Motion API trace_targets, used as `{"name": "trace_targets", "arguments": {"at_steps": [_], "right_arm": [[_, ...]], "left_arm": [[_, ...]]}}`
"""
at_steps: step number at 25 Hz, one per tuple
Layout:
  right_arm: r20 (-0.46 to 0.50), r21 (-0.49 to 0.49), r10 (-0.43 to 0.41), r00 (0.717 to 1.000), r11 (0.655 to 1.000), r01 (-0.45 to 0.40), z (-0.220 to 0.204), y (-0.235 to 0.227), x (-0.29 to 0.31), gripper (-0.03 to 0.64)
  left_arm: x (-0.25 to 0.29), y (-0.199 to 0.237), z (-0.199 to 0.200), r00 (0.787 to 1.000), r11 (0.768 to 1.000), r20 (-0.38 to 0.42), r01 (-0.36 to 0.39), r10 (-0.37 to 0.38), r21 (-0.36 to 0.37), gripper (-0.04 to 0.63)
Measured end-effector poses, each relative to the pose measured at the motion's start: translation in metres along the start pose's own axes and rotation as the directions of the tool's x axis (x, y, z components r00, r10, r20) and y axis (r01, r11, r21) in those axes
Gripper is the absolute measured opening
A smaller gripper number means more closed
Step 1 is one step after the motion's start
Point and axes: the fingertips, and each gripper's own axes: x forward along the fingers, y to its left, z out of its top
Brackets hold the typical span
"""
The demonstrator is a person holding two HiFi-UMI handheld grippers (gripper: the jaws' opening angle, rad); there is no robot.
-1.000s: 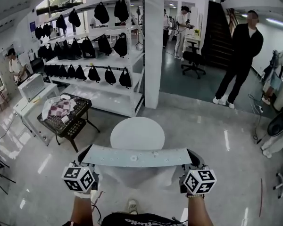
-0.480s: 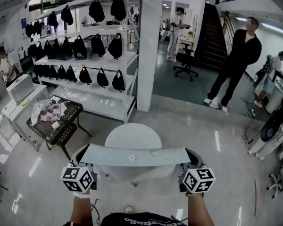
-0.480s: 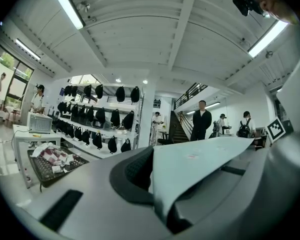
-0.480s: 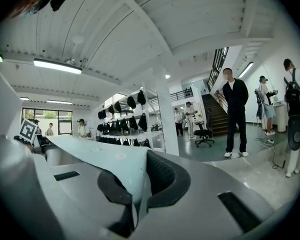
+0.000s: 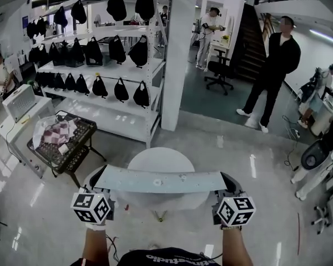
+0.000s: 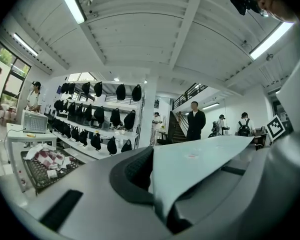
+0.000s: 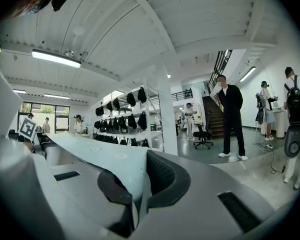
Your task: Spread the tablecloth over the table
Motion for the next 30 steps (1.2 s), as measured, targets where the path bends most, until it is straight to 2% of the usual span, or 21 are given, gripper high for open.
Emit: {"name": "trace_targets", "arguments": {"at_steps": [5, 11, 22, 30], "right_arm": [[0.001, -0.011, -0.003, 1.0, 1.0, 0.003, 0.003, 0.007, 0.015, 0.028], [0.015, -0.018, -0.004, 1.0, 1.0, 0.004, 0.009, 0.011, 0.026, 0.028], [0.042, -0.002, 0.012, 0.999, 1.0, -0.012, 0.015, 0.002, 0.054, 0.028], [0.046, 0.016, 0.022, 0.999, 1.0, -0.023, 0.016, -0.016, 0.077, 0.028]], "left_arm": [[0.011, 0.015, 0.0, 1.0, 1.0, -0.001, 0.013, -0.013, -0.001, 0.021], [0.021, 0.025, 0.003, 1.0, 0.999, 0.016, 0.025, -0.024, -0.046, 0.021], [0.043, 0.032, 0.001, 1.0, 0.999, 0.006, 0.012, -0.011, -0.046, 0.02], [0.069, 0.029, 0.003, 1.0, 1.0, -0.007, 0.003, -0.003, -0.016, 0.02]]}}
